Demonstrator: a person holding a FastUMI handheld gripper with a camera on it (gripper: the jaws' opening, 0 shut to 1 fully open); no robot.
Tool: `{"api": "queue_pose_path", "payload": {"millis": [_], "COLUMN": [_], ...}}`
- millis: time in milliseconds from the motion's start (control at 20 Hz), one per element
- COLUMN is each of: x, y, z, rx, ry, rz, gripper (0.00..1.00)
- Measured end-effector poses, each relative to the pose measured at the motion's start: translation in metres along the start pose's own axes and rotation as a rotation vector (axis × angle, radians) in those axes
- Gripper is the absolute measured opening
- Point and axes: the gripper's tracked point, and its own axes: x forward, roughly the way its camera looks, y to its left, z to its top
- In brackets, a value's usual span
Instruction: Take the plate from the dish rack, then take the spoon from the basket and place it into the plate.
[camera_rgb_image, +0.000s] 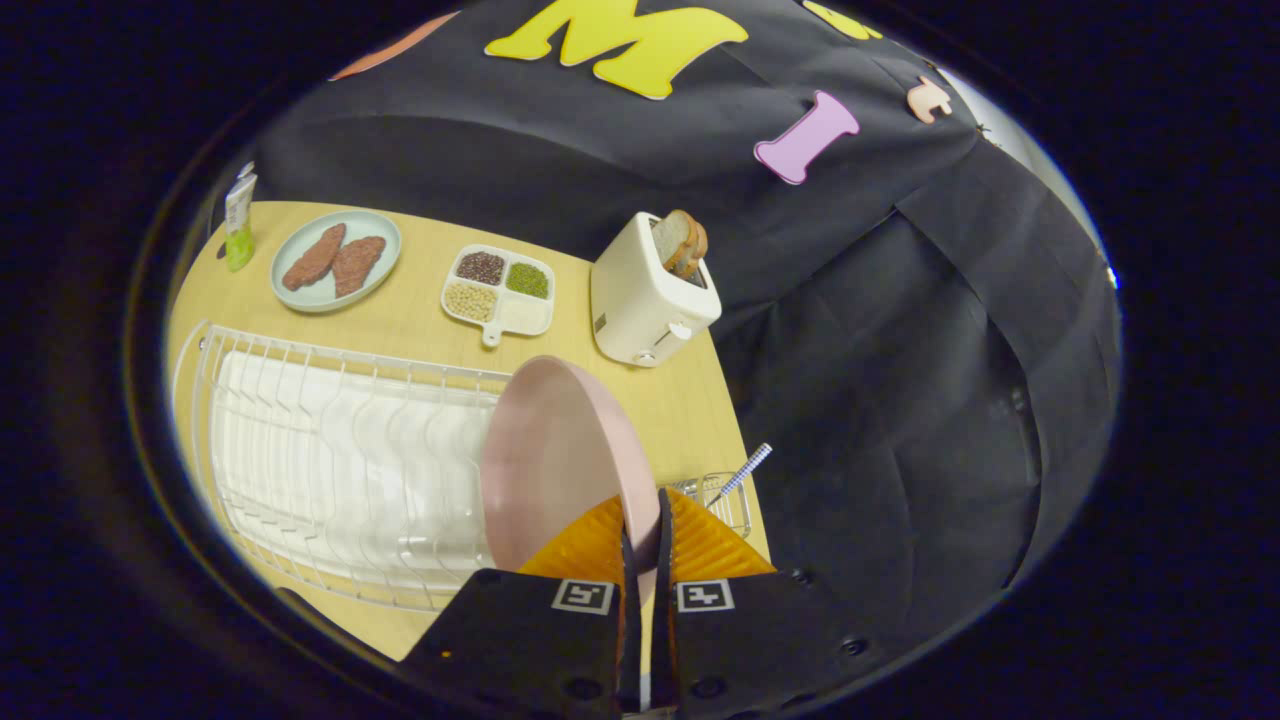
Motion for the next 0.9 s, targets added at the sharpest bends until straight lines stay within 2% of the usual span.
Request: {"api": "queue_pose_path", "payload": {"millis": [200,250,400,550,650,800,900], "x": [-0.021,-0.026,-0.042,-0.050,-0.054,-0.067,-0.062], "y": [-0.010,-0.010,-0.008,-0.015,-0.003,0.020,0.026], "z": [-0.007,-0.009,-0.033,-0.053,-0.081,-0.127,-0.153], "rx": [0.028,0.036,0.066,0.109,0.154,0.168,0.168], "ry": [-0.048,-0.057,-0.044,-0.070,-0.036,0.042,0.036], "rz": [0.053,0.090,0.274,0.387,0.551,0.853,0.945], "gripper": [0.09,0.09,0.09,0.09,0.09,0.09,0.10]}}
